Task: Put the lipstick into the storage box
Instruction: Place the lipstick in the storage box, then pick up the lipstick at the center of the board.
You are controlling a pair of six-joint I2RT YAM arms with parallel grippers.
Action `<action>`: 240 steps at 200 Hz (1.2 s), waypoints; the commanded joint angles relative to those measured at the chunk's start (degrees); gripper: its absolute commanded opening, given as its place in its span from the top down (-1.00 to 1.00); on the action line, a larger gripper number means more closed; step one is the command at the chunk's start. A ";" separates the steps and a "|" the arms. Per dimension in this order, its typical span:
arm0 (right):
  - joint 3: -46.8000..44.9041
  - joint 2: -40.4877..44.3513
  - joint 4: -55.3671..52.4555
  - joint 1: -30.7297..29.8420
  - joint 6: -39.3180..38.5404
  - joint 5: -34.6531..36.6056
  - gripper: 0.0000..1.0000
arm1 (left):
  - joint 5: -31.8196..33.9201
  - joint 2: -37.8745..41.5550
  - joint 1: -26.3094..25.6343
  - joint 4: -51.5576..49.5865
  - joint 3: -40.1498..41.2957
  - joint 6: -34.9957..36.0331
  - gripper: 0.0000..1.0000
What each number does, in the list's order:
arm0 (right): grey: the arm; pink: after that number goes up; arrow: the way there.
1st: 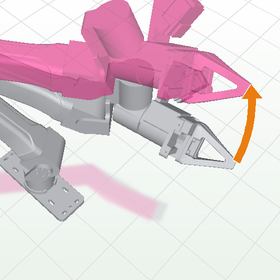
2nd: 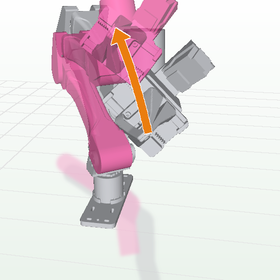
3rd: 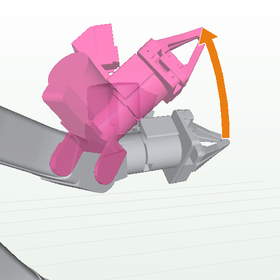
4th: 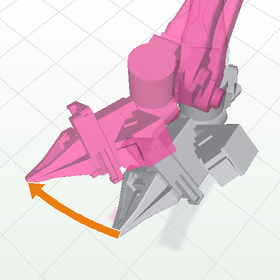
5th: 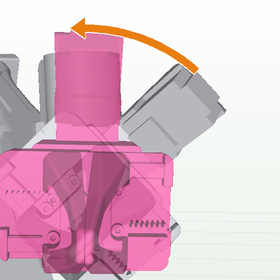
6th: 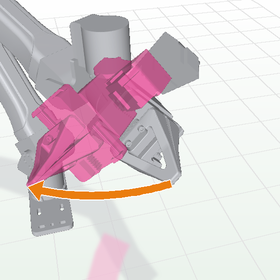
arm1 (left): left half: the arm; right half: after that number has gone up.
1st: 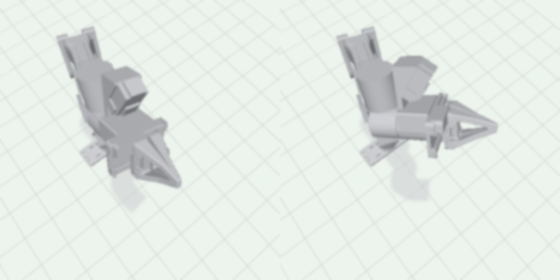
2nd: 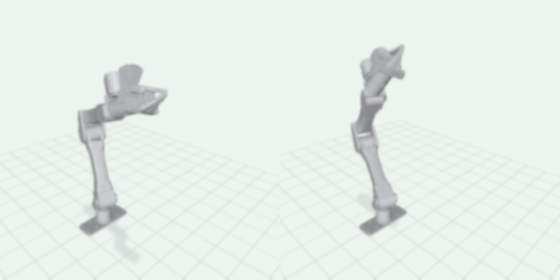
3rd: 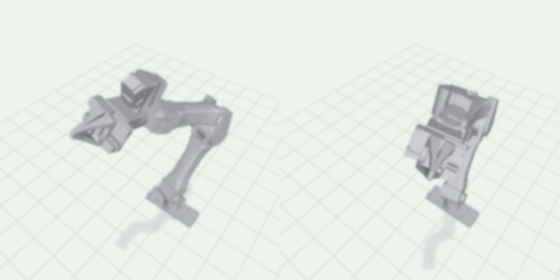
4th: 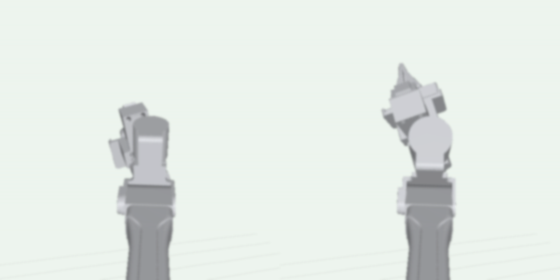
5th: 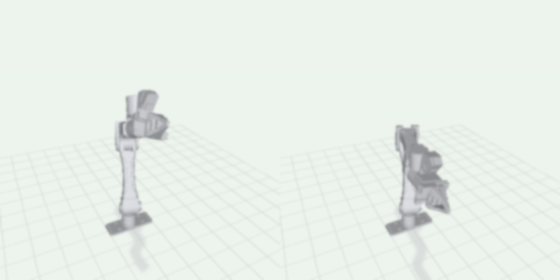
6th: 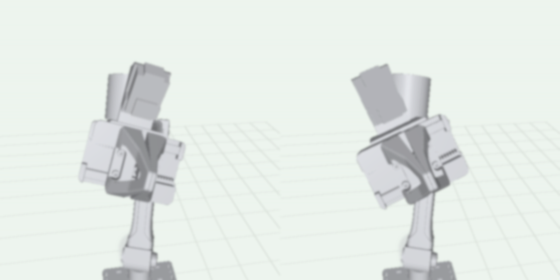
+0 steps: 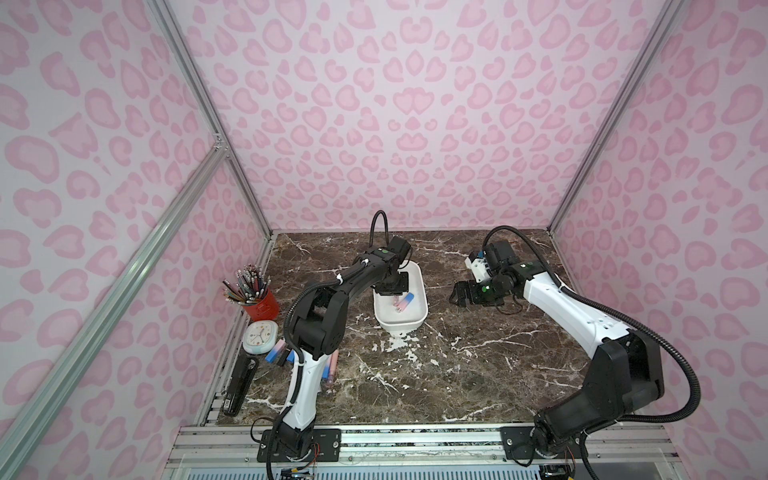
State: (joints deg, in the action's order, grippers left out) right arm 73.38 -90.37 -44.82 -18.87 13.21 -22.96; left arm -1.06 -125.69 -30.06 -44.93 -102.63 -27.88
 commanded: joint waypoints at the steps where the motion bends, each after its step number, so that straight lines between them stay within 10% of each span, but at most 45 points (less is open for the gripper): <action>1: 0.92 -1.23 -0.73 0.06 -0.82 -0.67 -0.98 | 0.05 -0.53 0.91 -0.15 -0.64 0.46 0.92; 63: 2.44 -2.69 -1.40 0.22 -1.11 -0.85 -0.98 | -0.69 -1.67 3.85 0.24 -1.17 1.14 0.87; 119: 3.43 -3.06 -1.36 0.24 -0.91 -2.02 -0.98 | -2.78 1.92 3.94 0.07 -1.85 1.27 0.09; 163: 3.94 -3.75 -0.74 0.08 -1.08 -3.49 -0.98 | -1.04 8.57 3.92 -2.01 -1.42 0.46 -0.08; 240: 0.91 -1.78 0.98 -1.49 -2.06 -4.50 -0.98 | 10.11 34.18 4.12 -3.95 29.90 -2.78 0.07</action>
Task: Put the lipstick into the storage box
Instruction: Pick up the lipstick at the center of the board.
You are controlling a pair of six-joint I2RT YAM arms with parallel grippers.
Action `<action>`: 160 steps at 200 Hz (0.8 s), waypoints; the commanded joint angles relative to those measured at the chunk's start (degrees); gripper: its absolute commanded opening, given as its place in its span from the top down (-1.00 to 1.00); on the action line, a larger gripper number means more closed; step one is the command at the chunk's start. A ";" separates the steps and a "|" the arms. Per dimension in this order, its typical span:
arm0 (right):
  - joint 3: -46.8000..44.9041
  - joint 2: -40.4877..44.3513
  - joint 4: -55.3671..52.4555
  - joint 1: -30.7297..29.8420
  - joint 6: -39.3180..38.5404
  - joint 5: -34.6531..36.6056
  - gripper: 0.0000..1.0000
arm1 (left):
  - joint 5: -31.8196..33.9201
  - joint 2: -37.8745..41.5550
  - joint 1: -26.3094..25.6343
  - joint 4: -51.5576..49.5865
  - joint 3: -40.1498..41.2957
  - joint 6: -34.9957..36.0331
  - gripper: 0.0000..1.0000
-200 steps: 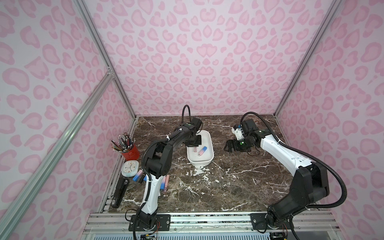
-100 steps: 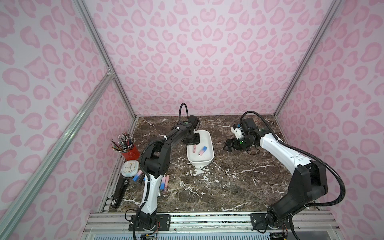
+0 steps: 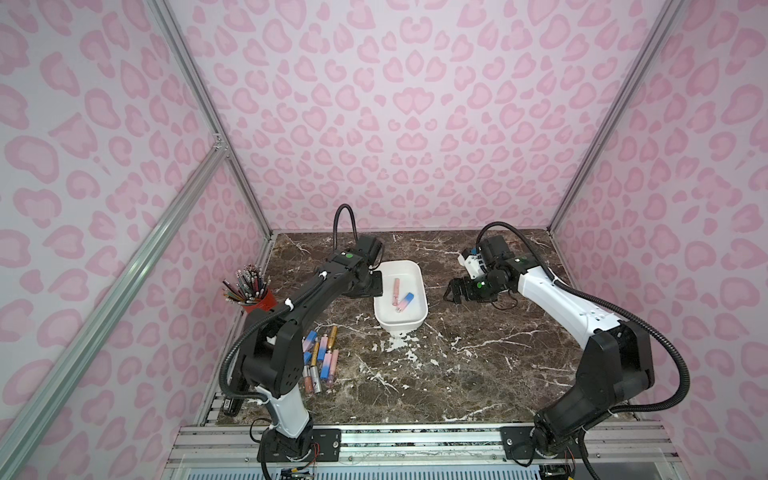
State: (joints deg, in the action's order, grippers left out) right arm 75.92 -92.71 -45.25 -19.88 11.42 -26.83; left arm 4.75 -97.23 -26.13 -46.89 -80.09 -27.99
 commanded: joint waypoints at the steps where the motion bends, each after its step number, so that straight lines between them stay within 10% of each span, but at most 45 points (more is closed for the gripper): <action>1: -1.73 0.58 1.45 -0.46 -0.26 -0.70 -0.98 | 4.34 6.04 0.15 -2.02 7.78 -2.81 0.08; 160: -10.00 5.43 5.26 -4.01 1.79 -1.44 -0.98 | 2.93 23.75 0.18 0.42 36.95 -13.98 0.11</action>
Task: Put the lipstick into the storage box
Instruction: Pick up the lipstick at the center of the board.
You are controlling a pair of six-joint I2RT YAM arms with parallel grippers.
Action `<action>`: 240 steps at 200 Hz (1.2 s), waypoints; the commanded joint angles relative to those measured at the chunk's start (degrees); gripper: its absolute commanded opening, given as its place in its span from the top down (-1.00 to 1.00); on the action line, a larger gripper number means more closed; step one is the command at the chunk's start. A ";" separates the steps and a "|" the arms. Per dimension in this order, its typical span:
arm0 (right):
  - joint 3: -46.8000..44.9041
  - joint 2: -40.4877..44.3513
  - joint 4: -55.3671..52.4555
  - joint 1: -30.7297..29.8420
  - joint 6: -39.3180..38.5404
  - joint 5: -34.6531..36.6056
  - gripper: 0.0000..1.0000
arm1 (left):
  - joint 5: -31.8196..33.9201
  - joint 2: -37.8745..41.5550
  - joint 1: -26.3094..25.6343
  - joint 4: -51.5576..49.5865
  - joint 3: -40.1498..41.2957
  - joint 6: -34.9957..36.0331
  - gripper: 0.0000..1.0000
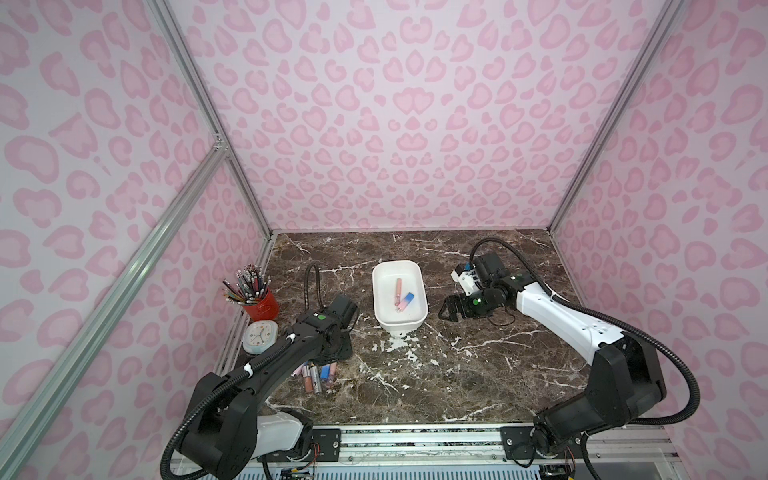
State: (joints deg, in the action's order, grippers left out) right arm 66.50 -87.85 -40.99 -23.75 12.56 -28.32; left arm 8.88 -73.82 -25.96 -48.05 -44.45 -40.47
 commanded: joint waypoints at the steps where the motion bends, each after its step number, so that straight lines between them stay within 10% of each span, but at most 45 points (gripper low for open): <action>1: -0.58 0.58 1.00 -0.19 0.68 0.08 -0.98 | -1.22 0.35 0.02 1.61 1.39 -1.52 0.11; 164: -1.61 2.29 0.26 -0.20 1.59 0.54 -0.98 | -3.74 -4.51 0.01 7.14 5.33 -0.65 0.14; 240: -0.29 1.13 -0.49 -0.07 0.54 0.56 -0.98 | -4.14 -7.68 -0.32 7.96 3.70 -0.32 0.74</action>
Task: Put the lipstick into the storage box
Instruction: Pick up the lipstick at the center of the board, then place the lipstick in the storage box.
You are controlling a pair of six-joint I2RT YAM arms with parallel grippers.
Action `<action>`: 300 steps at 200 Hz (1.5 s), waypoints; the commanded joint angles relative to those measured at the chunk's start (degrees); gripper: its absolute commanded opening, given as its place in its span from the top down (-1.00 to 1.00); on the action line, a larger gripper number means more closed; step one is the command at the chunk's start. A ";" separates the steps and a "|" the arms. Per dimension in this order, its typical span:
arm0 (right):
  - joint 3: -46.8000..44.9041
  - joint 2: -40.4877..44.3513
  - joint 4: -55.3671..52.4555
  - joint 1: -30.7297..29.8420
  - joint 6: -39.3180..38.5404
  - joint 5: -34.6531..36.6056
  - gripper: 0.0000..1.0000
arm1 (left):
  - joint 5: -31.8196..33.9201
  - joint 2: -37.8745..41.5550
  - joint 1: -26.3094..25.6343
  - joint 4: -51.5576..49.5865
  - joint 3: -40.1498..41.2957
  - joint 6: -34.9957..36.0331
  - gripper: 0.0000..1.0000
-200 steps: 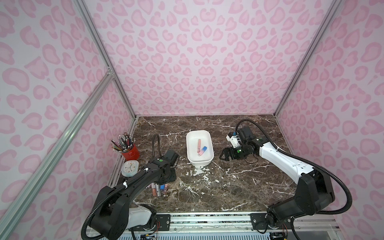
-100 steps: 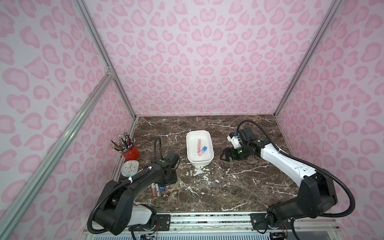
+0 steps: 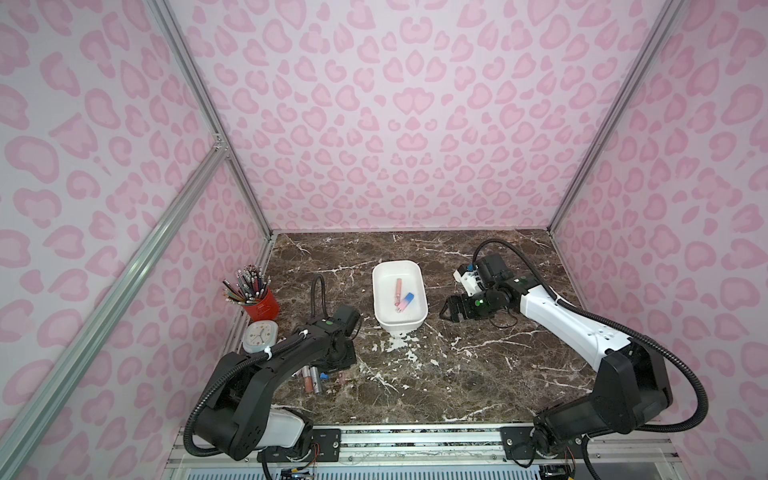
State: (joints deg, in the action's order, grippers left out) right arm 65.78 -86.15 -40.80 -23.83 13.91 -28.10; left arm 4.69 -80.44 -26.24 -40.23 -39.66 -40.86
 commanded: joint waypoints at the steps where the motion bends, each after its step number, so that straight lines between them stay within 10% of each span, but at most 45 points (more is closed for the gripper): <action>1: 0.46 -0.54 -0.69 0.02 -0.86 0.33 -0.98 | 0.06 -1.09 0.01 0.10 -1.06 0.07 0.75; 133: 3.65 -3.84 -1.87 0.28 -3.45 1.00 -0.98 | 3.57 -6.07 -0.87 -12.85 -30.11 5.38 0.89; 300: 7.80 -5.71 -4.08 0.21 -4.87 2.23 -0.98 | -4.37 -42.48 -2.15 -10.41 -70.17 13.69 0.92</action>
State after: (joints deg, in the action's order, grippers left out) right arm 72.86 -91.05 -44.38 -23.62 9.39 -26.98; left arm 1.52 -119.37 -28.40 -49.63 -106.02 -29.02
